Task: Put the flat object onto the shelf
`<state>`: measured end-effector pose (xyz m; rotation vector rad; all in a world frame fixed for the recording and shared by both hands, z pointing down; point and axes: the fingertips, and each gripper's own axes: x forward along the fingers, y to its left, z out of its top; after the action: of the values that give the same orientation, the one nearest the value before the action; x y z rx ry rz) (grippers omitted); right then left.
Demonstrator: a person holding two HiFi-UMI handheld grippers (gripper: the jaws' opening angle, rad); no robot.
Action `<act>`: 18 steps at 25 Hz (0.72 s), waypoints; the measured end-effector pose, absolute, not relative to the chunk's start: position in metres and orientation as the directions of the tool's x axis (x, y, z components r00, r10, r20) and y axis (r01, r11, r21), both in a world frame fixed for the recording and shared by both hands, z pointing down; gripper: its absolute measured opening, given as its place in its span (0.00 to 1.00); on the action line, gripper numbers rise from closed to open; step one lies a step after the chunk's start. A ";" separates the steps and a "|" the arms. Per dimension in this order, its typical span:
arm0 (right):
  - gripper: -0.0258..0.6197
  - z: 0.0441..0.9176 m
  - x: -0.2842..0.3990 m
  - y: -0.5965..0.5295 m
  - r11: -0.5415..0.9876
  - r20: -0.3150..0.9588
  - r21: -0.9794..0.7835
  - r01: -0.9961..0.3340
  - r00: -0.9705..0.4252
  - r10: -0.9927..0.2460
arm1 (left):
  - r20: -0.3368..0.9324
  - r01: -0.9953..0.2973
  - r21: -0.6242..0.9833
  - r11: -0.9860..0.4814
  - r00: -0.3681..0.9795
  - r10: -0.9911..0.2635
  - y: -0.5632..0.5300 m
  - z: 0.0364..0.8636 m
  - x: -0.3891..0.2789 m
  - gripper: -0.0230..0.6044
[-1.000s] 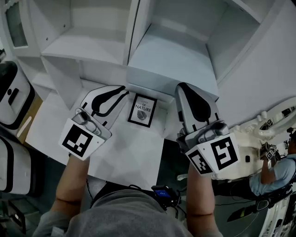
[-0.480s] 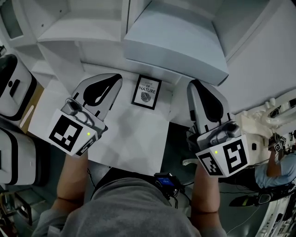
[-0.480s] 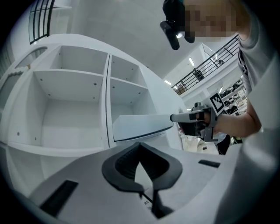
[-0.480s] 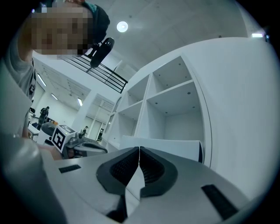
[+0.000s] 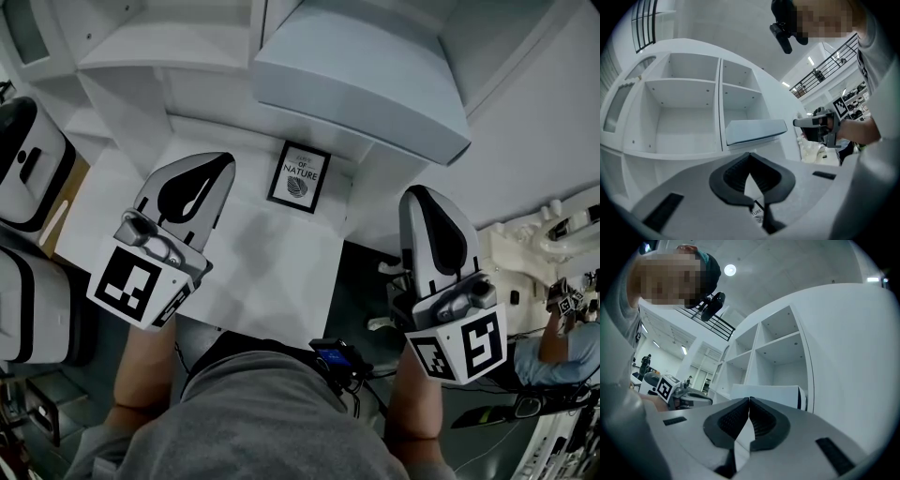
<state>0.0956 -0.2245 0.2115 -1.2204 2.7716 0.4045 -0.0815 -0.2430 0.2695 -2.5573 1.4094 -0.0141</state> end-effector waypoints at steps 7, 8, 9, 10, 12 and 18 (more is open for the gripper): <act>0.08 0.223 0.095 -0.221 0.654 -0.177 0.178 -0.735 -0.678 -0.714 | -0.107 -0.839 -0.195 -0.508 0.533 -0.839 -0.238 0.269 -0.079 0.05; 0.08 0.224 0.096 -0.221 0.654 -0.176 0.176 -0.735 -0.677 -0.714 | -0.109 -0.840 -0.196 -0.506 0.532 -0.840 -0.238 0.268 -0.079 0.05; 0.08 0.224 0.097 -0.221 0.654 -0.177 0.174 -0.736 -0.676 -0.715 | -0.111 -0.840 -0.198 -0.505 0.531 -0.840 -0.238 0.268 -0.078 0.05; 0.08 0.224 0.098 -0.221 0.653 -0.178 0.172 -0.738 -0.675 -0.716 | -0.113 -0.841 -0.200 -0.504 0.530 -0.840 -0.237 0.267 -0.077 0.05; 0.08 0.224 0.099 -0.222 0.650 -0.182 0.168 -0.741 -0.672 -0.718 | -0.115 -0.841 -0.203 -0.502 0.530 -0.840 -0.237 0.266 -0.075 0.05; 0.08 0.227 0.102 -0.225 0.644 -0.181 0.163 -0.748 -0.664 -0.725 | -0.110 -0.841 -0.209 -0.498 0.527 -0.843 -0.239 0.266 -0.074 0.05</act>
<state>0.1021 -0.2253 0.2271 -1.2395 2.7570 0.3425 -0.0744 -0.2387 0.2661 -2.5308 1.4223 -0.0102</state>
